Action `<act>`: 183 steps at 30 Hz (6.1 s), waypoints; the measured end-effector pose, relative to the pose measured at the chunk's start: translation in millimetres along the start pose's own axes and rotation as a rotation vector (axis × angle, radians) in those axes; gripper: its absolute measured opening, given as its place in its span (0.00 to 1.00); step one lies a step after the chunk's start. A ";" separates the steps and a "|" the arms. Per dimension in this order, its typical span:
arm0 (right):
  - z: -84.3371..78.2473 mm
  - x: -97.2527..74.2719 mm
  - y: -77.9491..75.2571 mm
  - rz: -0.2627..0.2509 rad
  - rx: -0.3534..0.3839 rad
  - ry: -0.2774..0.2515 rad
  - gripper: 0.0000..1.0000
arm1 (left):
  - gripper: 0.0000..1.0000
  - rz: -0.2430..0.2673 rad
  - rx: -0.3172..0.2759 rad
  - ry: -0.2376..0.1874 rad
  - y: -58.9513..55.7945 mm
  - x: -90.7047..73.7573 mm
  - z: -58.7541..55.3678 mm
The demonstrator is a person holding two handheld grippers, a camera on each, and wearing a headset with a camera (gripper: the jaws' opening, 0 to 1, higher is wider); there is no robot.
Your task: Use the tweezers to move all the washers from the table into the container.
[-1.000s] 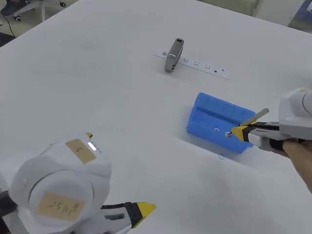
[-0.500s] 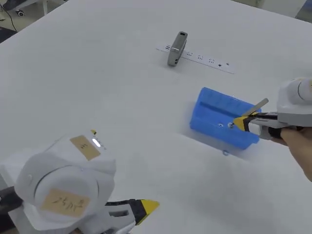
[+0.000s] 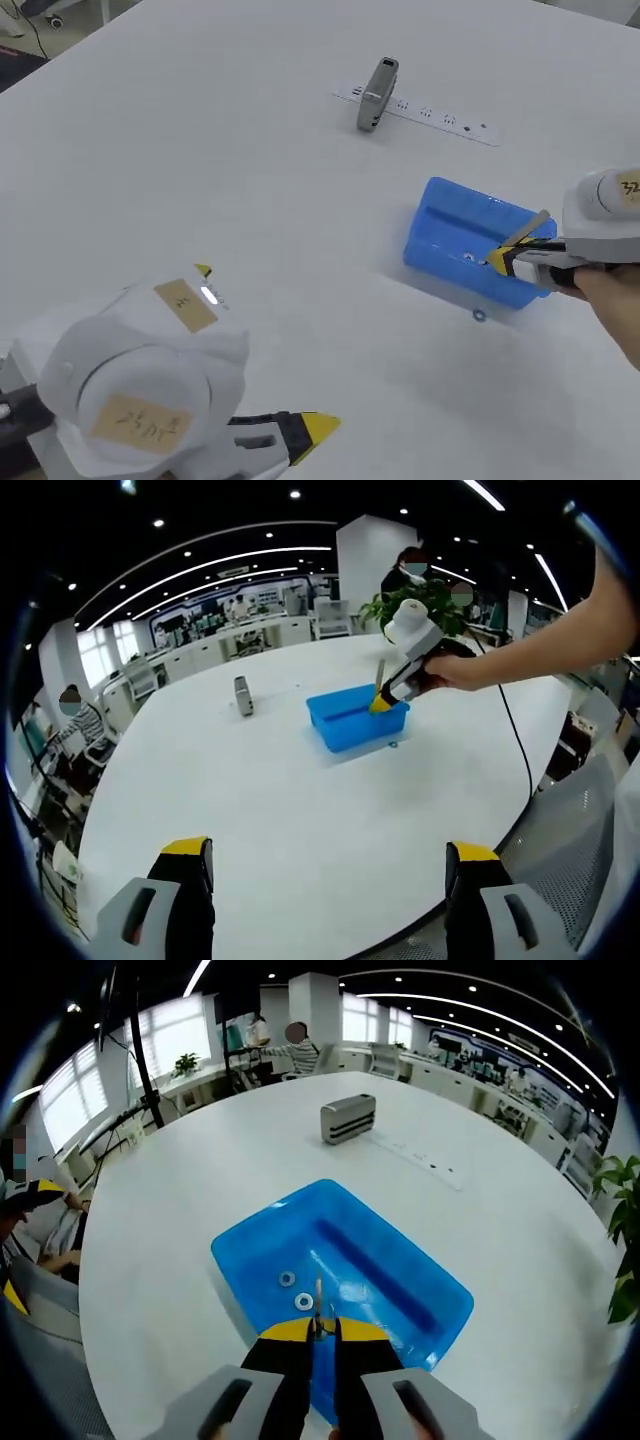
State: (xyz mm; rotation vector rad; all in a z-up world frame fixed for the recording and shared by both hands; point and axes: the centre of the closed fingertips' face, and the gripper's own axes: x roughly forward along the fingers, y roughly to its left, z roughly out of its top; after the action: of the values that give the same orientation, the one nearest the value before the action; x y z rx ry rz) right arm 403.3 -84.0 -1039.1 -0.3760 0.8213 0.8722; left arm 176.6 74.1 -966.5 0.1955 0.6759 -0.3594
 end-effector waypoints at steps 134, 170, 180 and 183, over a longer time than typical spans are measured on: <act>-50.2 -14.3 40.2 0.057 -0.120 0.039 0.05 | 0.98 -0.008 0.025 -0.045 -16.2 -9.3 5.7; -29.7 -46.1 53.7 0.063 -0.137 0.002 0.03 | 0.98 0.033 0.024 -0.051 -13.3 -25.4 3.4; -18.5 -64.2 57.4 0.045 -0.156 -0.025 0.02 | 0.98 0.052 0.027 -0.060 -13.5 -34.4 3.9; -16.1 -70.3 58.6 0.042 -0.155 -0.036 0.02 | 0.98 0.051 0.024 -0.061 -15.6 -35.8 3.3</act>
State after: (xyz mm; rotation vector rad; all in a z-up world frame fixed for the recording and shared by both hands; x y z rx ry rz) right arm 322.8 -95.0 -993.9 -0.4796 0.7327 0.9824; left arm 146.7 68.2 -942.1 0.2228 0.6059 -0.3237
